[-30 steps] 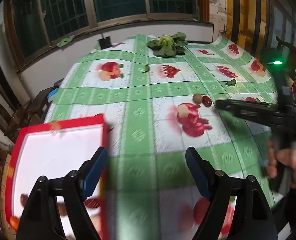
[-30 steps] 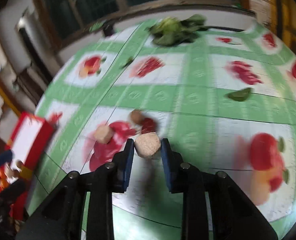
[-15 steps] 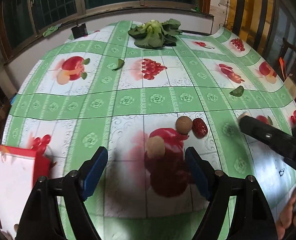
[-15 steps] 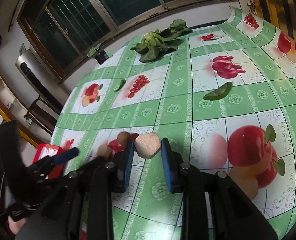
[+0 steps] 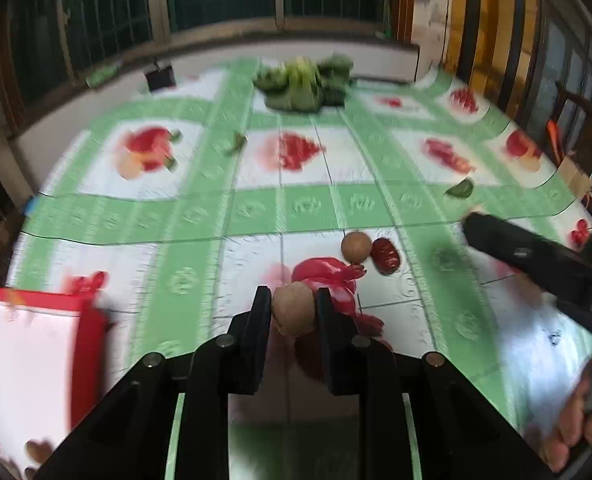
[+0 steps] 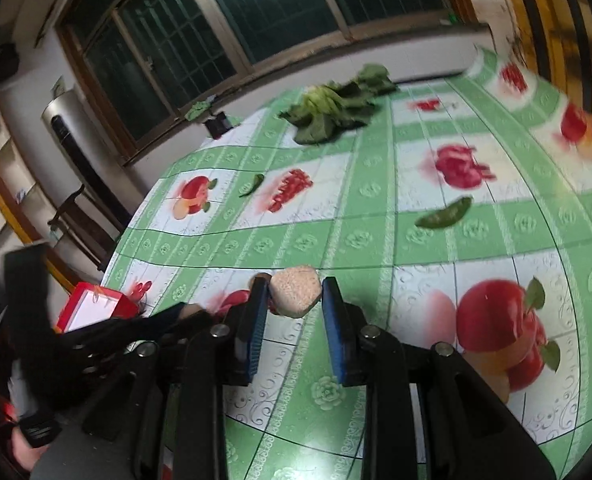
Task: Organize fruits
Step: 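Grasp a round beige cake piece with the right tool while the left tool grasps another, then carry both beige pieces over the red tray and open both tools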
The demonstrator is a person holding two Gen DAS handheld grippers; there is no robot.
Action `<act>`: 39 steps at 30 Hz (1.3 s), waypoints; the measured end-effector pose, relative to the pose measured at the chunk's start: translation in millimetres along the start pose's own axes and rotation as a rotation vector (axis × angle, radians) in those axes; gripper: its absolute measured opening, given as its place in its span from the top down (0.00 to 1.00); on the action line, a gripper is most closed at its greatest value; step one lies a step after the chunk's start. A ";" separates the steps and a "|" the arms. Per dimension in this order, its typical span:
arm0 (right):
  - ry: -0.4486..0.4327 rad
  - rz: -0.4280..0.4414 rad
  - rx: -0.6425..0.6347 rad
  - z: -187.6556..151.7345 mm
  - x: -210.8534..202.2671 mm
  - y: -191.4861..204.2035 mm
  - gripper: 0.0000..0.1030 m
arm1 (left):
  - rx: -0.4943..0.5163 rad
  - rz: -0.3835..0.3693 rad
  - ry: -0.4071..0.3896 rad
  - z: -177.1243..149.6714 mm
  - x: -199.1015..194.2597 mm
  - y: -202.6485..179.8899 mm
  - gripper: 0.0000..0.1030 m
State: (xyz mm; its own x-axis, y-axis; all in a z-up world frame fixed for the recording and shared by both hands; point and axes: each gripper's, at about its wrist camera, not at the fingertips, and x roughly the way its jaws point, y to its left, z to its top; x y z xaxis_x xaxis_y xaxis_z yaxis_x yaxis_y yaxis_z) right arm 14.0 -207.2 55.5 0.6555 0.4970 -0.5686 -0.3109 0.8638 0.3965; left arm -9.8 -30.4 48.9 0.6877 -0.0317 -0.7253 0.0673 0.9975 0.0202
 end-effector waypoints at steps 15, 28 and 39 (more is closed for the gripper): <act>-0.018 0.159 -0.225 -47.2 -19.7 114.0 0.71 | -0.044 0.180 -0.215 -46.2 -132.6 65.1 0.79; 0.072 0.245 -0.424 -87.9 -2.4 217.5 0.71 | -0.190 0.267 -0.206 -85.2 -146.9 141.7 0.79; 0.112 0.260 -0.503 -110.8 10.5 253.4 0.71 | -0.282 0.335 -0.179 -114.4 -147.4 190.4 0.79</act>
State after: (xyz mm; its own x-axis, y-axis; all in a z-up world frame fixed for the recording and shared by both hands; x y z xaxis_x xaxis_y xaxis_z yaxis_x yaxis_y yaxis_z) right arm -134.2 26.0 70.1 0.4452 0.6807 -0.5818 -0.7592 0.6314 0.1578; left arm -181.1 171.3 80.9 0.7534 0.3087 -0.5805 -0.3611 0.9321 0.0270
